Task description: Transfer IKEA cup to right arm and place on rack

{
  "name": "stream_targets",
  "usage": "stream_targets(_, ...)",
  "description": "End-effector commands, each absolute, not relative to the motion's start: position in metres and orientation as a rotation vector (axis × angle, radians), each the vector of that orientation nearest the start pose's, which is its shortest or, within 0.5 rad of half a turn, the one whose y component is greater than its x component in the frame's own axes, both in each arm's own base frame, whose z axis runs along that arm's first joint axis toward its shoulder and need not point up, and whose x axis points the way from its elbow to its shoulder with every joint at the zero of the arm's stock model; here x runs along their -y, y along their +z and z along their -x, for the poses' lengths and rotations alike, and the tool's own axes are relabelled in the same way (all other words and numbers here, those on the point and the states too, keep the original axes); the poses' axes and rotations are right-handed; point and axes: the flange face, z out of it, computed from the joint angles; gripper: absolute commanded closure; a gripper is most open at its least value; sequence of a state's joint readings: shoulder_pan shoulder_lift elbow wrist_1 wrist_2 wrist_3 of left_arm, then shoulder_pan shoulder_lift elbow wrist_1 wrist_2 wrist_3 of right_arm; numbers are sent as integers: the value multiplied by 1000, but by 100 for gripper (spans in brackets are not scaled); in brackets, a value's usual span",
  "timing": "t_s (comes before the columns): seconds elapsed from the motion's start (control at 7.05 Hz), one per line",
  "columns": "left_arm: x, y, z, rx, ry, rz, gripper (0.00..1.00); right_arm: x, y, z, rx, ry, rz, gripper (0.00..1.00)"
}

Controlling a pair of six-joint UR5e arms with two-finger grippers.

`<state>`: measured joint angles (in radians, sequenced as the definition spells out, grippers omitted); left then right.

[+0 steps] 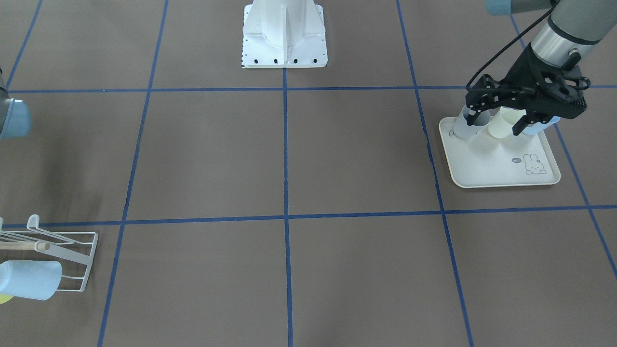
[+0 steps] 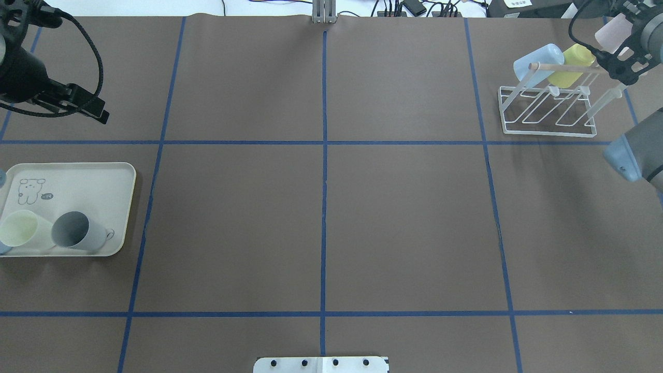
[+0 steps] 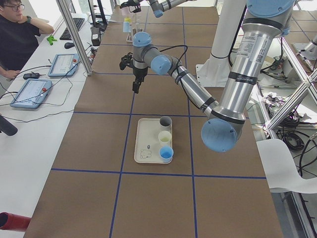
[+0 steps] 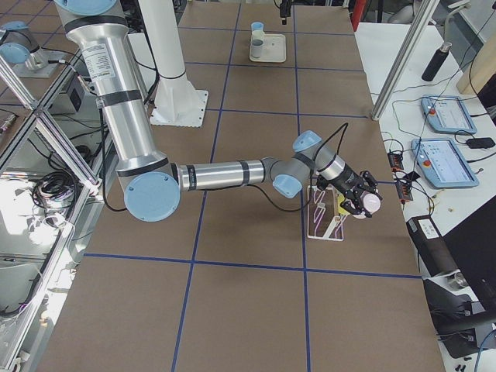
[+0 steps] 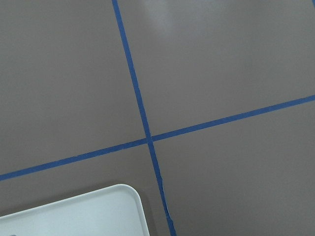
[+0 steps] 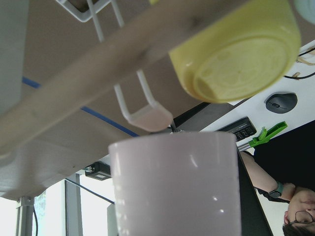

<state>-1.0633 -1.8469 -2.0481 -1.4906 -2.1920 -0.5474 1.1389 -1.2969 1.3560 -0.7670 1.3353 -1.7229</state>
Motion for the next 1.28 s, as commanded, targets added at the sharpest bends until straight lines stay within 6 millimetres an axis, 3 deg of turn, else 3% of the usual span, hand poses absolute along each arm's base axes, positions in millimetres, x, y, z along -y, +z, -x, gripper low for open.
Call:
stream_targets(0.0,500,304,-192,-845,173,-264,0,648,539,134,-825,-1899,-648,93)
stream_targets(1.13,501,305,-193,-846,174,-267,0,639,552,143,-847,-1914,-607,93)
